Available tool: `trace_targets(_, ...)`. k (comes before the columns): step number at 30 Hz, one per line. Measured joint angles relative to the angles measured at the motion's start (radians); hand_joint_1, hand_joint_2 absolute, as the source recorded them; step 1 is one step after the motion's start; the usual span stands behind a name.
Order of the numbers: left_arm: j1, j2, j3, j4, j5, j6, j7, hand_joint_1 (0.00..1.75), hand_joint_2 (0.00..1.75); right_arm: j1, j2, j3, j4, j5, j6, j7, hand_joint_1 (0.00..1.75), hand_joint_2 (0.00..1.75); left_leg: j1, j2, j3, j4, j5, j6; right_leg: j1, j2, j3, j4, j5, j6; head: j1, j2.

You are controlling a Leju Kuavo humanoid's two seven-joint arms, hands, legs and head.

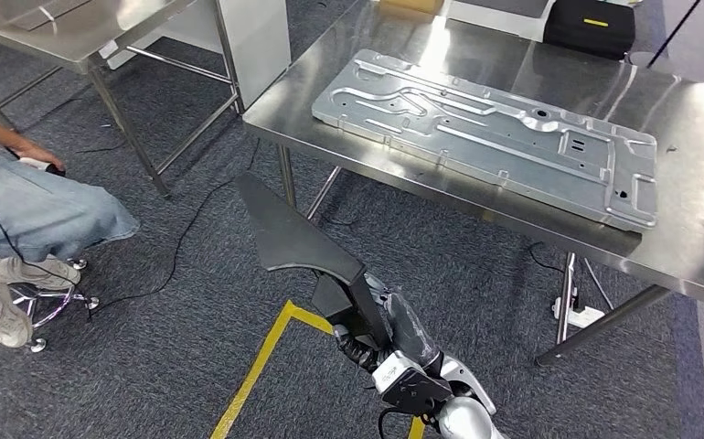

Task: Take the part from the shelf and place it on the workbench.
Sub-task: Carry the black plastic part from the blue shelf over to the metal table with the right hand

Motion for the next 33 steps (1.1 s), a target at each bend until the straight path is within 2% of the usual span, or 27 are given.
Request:
trace_targets(2, 0.0, 0.0, 0.0, 0.0, -0.001, 0.0, 0.0, 0.0, 1.75, 0.0, 0.0, 0.0, 0.0, 0.0, 0.0, 0.0, 1.73, 1.75, 0.0, 0.003, 0.001, 0.0, -0.001, -0.001, 0.0, -0.001, 0.006, -0.013, 0.009, 0.0, 0.0, 0.0)
trace_targets(4, -0.001, 0.0, 0.0, 0.0, -0.004, -0.001, -0.002, 0.0, 1.75, 0.0, 0.0, 0.0, 0.0, 0.0, 0.0, 0.0, 1.73, 1.75, 0.0, 0.012, 0.006, 0.0, -0.004, -0.003, 0.001, -0.011, 0.042, -0.082, 0.046, -0.004, 0.0, 0.0)
trace_targets(6, -0.004, 0.0, 0.0, 0.0, -0.01, -0.003, -0.004, 0.0, 1.75, -0.002, -0.001, 0.0, -0.001, 0.0, 0.0, 0.0, 1.73, 1.75, -0.005, 0.041, 0.018, -0.003, -0.013, -0.016, 0.015, -0.04, 0.101, -0.202, 0.085, -0.024, -0.001, 0.0)
trace_targets(8, -0.007, 0.0, 0.0, 0.0, -0.016, -0.007, -0.005, 0.0, 1.75, -0.002, -0.002, 0.0, -0.003, 0.0, -0.001, 0.001, 1.73, 1.75, -0.009, 0.065, 0.032, -0.008, -0.022, -0.033, 0.023, -0.048, 0.131, -0.267, 0.096, -0.047, -0.001, 0.0)
trace_targets(9, -0.008, 0.0, 0.0, 0.0, -0.018, -0.008, -0.005, 0.0, 1.75, -0.001, -0.002, 0.0, -0.004, 0.0, -0.002, 0.001, 1.73, 1.75, -0.008, 0.055, 0.033, -0.003, -0.03, -0.038, 0.02, -0.038, 0.135, -0.274, 0.098, -0.052, -0.001, 0.0)
trace_targets(10, -0.008, 0.0, 0.0, 0.0, -0.02, -0.009, -0.005, 0.0, 1.75, -0.002, -0.002, 0.0, -0.005, 0.0, -0.004, 0.002, 1.73, 1.75, -0.007, 0.036, 0.027, 0.014, -0.043, -0.041, 0.016, -0.03, 0.14, -0.281, 0.102, -0.058, -0.002, 0.0)
trace_targets(12, -0.005, 0.0, 0.0, 0.0, -0.025, -0.01, -0.006, 0.0, 1.75, -0.003, -0.001, 0.001, -0.006, 0.006, -0.007, 0.003, 1.73, 1.75, -0.005, -0.017, -0.025, 0.119, -0.098, -0.044, 0.014, -0.017, 0.146, -0.287, 0.103, -0.068, -0.003, 0.0)
trace_targets(14, -0.003, 0.0, 0.0, 0.0, -0.03, -0.012, -0.006, 0.0, 1.75, -0.003, -0.001, 0.004, -0.005, 0.015, -0.009, 0.007, 1.73, 1.75, -0.004, -0.04, -0.095, 0.24, -0.138, -0.046, 0.017, -0.002, 0.147, -0.285, 0.1, -0.074, -0.004, 0.0)
trace_targets(15, -0.002, 0.0, 0.0, 0.0, -0.032, -0.012, -0.006, 0.0, 1.75, -0.002, -0.001, 0.005, -0.005, 0.017, -0.009, 0.009, 1.73, 1.75, -0.004, -0.042, -0.111, 0.259, -0.132, -0.047, 0.018, 0.005, 0.147, -0.283, 0.098, -0.075, -0.003, 0.0)
trace_targets(16, -0.001, 0.0, 0.0, 0.0, -0.033, -0.013, -0.006, 0.0, 1.75, -0.001, -0.001, 0.006, -0.005, 0.018, -0.009, 0.011, 1.73, 1.75, -0.004, -0.042, -0.113, 0.248, -0.11, -0.047, 0.018, 0.012, 0.148, -0.281, 0.096, -0.074, -0.003, 0.0)
trace_targets(18, 0.001, 0.0, 0.0, 0.0, -0.035, -0.014, -0.006, 0.0, 1.75, -0.001, -0.001, 0.007, -0.005, 0.018, -0.01, 0.012, 1.73, 1.75, -0.003, -0.044, -0.072, 0.133, -0.035, -0.046, 0.017, 0.022, 0.149, -0.271, 0.089, -0.069, -0.003, 0.0)
trace_targets(20, 0.002, 0.0, 0.0, 0.0, -0.04, -0.015, -0.006, 0.0, 1.75, -0.001, -0.001, 0.008, -0.005, 0.018, -0.012, 0.012, 1.73, 1.75, -0.006, -0.049, -0.032, 0.034, 0.008, -0.039, 0.019, 0.028, 0.146, -0.258, 0.08, -0.058, -0.003, 0.0)
trace_targets(23, -0.003, 0.0, 0.0, 0.0, -0.043, -0.015, -0.006, 0.0, 1.75, -0.001, -0.001, 0.008, -0.006, 0.019, -0.014, 0.013, 1.73, 1.75, -0.01, -0.051, -0.025, 0.016, 0.012, -0.021, 0.022, 0.031, 0.144, -0.255, 0.078, -0.045, -0.003, 0.0)
trace_targets(25, -0.004, 0.0, 0.0, 0.0, -0.044, -0.015, -0.006, 0.0, 1.75, -0.001, -0.001, 0.009, -0.006, 0.019, -0.015, 0.013, 1.73, 1.75, -0.008, -0.048, -0.022, 0.01, 0.017, -0.008, 0.02, 0.025, 0.137, -0.235, 0.062, -0.035, -0.002, 0.0)
trace_targets(26, -0.004, -0.001, 0.0, 0.0, -0.044, -0.015, -0.005, 0.0, 1.75, -0.001, -0.001, 0.009, -0.007, 0.019, -0.015, 0.013, 1.73, 1.75, -0.006, -0.045, -0.021, 0.006, 0.018, -0.002, 0.018, 0.019, 0.121, -0.2, 0.04, -0.03, -0.002, 0.0)
trace_targets(28, -0.003, -0.001, 0.0, 0.0, -0.044, -0.015, -0.005, 0.0, 1.75, -0.001, -0.001, 0.009, -0.008, 0.02, -0.016, 0.013, 1.73, 1.75, -0.006, -0.042, -0.02, 0.005, 0.019, 0.004, 0.013, 0.009, 0.066, -0.083, -0.019, -0.02, -0.002, 0.0)
trace_targets(29, -0.003, -0.001, 0.0, 0.0, -0.044, -0.015, -0.005, 0.0, 1.75, 0.001, -0.001, 0.009, -0.008, 0.02, -0.017, 0.013, 1.73, 1.75, -0.006, -0.041, -0.02, 0.005, 0.019, 0.005, 0.01, 0.007, 0.036, -0.024, -0.04, -0.017, -0.002, 0.0)
trace_targets(30, -0.003, -0.001, 0.0, 0.0, -0.044, -0.015, -0.005, 0.0, 1.75, 0.002, -0.001, 0.009, -0.008, 0.02, -0.017, 0.013, 1.73, 1.75, -0.007, -0.04, -0.02, 0.005, 0.018, 0.005, 0.009, 0.005, 0.019, 0.009, -0.044, -0.015, -0.002, 0.0)
trace_targets(31, -0.003, -0.001, 0.0, 0.0, -0.045, -0.015, -0.005, 0.0, 1.75, 0.003, -0.002, 0.009, -0.008, 0.02, -0.017, 0.013, 1.73, 1.75, -0.007, -0.04, -0.019, 0.005, 0.017, 0.005, 0.008, 0.004, 0.018, 0.007, -0.03, -0.015, -0.002, 0.0)
trace_targets(32, -0.003, -0.001, 0.0, 0.0, -0.045, -0.015, -0.005, 0.0, 1.75, 0.003, -0.002, 0.009, -0.008, 0.021, -0.018, 0.013, 1.73, 1.75, -0.007, -0.04, -0.017, 0.005, 0.016, 0.004, 0.009, 0.003, 0.036, -0.033, 0.0, -0.018, -0.002, 0.0)
trace_targets(33, -0.003, -0.001, 0.0, 0.0, -0.047, -0.016, -0.005, 0.0, 1.75, 0.003, -0.002, 0.009, -0.008, 0.023, -0.019, 0.013, 1.73, 1.75, -0.007, -0.04, -0.015, 0.005, 0.015, 0.003, 0.01, 0.0, 0.069, -0.101, 0.037, -0.023, -0.002, 0.0)
